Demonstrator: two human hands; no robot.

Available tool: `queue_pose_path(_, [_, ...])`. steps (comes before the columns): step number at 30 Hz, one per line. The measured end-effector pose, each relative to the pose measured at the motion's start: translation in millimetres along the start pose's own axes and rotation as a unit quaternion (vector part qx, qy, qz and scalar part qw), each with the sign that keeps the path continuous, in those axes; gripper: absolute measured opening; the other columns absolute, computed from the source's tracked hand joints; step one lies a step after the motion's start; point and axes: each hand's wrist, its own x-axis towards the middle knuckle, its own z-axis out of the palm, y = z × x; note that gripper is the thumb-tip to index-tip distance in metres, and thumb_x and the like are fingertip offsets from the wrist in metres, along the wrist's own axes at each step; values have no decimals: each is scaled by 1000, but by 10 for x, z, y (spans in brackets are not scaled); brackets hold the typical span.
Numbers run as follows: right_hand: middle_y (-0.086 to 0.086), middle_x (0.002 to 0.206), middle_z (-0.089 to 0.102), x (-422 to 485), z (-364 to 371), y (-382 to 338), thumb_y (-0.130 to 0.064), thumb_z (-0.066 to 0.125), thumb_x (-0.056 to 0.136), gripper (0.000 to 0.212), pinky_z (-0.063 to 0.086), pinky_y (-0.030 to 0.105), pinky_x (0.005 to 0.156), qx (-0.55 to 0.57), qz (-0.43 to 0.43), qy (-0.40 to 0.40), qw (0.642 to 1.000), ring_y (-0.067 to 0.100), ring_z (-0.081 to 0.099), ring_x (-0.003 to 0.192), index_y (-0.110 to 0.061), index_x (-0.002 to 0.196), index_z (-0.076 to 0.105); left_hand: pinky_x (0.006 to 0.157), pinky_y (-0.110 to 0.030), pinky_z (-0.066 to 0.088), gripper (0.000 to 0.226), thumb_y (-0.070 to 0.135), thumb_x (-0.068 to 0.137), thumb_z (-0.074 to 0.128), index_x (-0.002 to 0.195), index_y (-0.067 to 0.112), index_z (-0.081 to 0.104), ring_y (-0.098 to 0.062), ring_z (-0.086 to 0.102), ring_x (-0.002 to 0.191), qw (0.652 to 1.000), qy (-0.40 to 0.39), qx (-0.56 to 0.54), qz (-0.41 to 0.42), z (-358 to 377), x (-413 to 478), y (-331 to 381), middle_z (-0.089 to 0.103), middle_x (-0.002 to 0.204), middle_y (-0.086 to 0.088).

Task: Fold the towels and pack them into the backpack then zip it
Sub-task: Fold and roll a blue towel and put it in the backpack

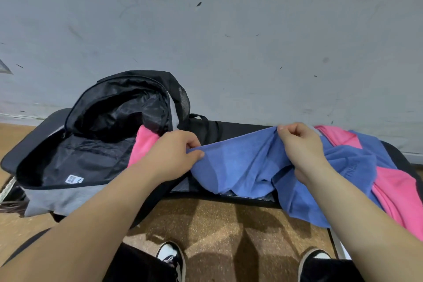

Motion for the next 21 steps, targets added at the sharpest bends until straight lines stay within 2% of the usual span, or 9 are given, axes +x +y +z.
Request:
queue_pose_path(3, [-3,82,62,-39,-6,-23,-23,69,98,18,44,25,71,37,14,-36,999,13,54,80,-15,82,67,65,-20,47,14,26,95,71,81,25,72,-4,61,68,995,58,-86,-4,-74,18,8,71,73,9])
queue_pose_path(5, [-2,82,68,-121,26,-60,-22,73,96,15,47,25,75,49,-10,-87,995,12,59,81,-14,83,72,65,-14,49,12,23,95,73,83,24,74,0,63,68,986,63,-150,24,-62,-11,141,71,74,15])
queue_pose_path(8, [5,84,75,-306,93,-188,-19,75,94,12,51,33,80,43,-81,-173,981,12,64,81,-14,84,78,86,-23,56,6,20,90,79,89,23,75,-3,70,94,973,61,-196,105,40,-32,375,74,99,12])
queue_pose_path(11, [9,84,77,-435,128,-290,-17,74,95,13,51,34,77,1,-142,-208,968,12,64,77,-14,83,78,90,-11,47,13,21,85,85,85,28,74,5,65,110,962,74,-220,142,98,5,570,70,120,17])
queue_pose_path(13, [20,85,74,-461,93,-339,-18,72,95,14,49,39,74,20,-147,-216,965,20,61,75,-15,83,77,97,-19,51,17,20,83,87,82,30,73,4,66,114,952,19,-270,140,97,48,648,72,123,14])
queue_pose_path(15, [35,90,69,-436,18,-354,-20,72,96,13,46,44,73,53,-127,-227,964,27,58,76,-15,85,77,89,-35,60,18,20,81,88,82,27,72,-6,73,97,952,-26,-272,138,97,108,688,78,101,4])
queue_pose_path(17, [41,94,66,-379,-70,-342,-21,75,95,11,46,44,75,50,-111,-230,966,28,58,78,-17,86,79,68,-29,55,21,21,81,89,84,26,69,-6,63,69,961,-21,-244,126,107,160,731,74,77,2])
queue_pose_path(19, [34,93,71,-303,-176,-301,-25,78,92,11,46,43,75,25,-95,-248,964,25,59,79,-17,85,79,62,-19,48,27,22,81,89,94,29,67,-2,58,61,965,-9,-239,109,131,221,779,72,71,8])
queue_pose_path(21, [21,79,71,-217,-302,-242,-28,78,91,14,44,37,71,-13,-81,-283,956,21,57,74,-19,80,76,67,-19,51,25,25,84,85,102,33,70,-3,65,68,972,14,-215,90,153,297,793,75,80,9])
